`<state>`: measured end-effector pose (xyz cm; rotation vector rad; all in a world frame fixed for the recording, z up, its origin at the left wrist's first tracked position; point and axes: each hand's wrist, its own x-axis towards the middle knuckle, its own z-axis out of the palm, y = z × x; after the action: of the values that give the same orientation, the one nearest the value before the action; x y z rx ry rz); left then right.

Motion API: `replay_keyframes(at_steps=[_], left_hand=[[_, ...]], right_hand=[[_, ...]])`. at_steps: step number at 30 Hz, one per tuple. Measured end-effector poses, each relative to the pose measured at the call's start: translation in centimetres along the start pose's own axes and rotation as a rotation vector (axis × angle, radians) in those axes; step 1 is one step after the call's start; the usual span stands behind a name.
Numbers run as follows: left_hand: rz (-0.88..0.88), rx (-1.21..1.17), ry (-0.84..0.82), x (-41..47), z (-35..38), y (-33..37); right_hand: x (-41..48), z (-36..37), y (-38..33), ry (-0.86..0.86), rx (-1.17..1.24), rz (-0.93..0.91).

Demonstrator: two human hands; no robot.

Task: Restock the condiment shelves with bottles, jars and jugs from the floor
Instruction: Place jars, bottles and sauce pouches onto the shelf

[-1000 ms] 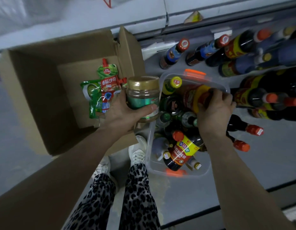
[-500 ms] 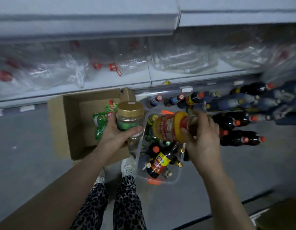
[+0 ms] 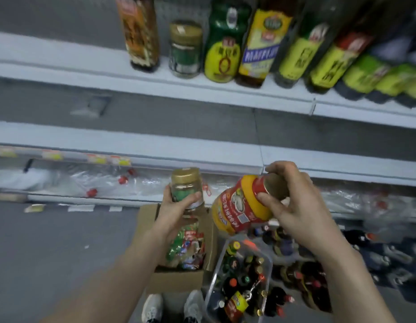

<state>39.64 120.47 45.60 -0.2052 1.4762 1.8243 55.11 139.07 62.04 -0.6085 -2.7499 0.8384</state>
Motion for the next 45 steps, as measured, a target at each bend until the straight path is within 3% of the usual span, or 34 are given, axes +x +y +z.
replay_keyframes(at_steps=[9,18,24,30,38,42,45], left_hand=[[0.266,-0.157,-0.045,-6.9,-1.9,12.8],[0.445,-0.281,-0.090,-12.3,-3.9,21.3],[0.460,-0.330,-0.103,-13.5,-5.4,24.5],[0.455,-0.355,-0.190,-12.6,-6.4,27.2],[0.320,-0.168,-0.250,-9.8,-7.3,27.3],[0.322,0.045,-0.147,-8.0,-6.9,27.0],[0.392,0.083,-0.086,-6.4,-6.1,26.7]], right_hand=[[5.7,-8.7,-15.0,-0.001,0.183,-0.347],[9.0,-11.2,-25.9,0.100,0.207,-0.597],[10.4,-11.3,-28.5,0.162,0.297,-0.526],[11.2,-8.3,-30.0,0.219,0.679,-0.389],[10.7,-4.7,-27.4,0.500,0.703,-0.143],[9.7,-3.8,-26.3,0.619,0.602,-0.101],[9.2,-3.8,-25.3,0.606,0.541,-0.104]])
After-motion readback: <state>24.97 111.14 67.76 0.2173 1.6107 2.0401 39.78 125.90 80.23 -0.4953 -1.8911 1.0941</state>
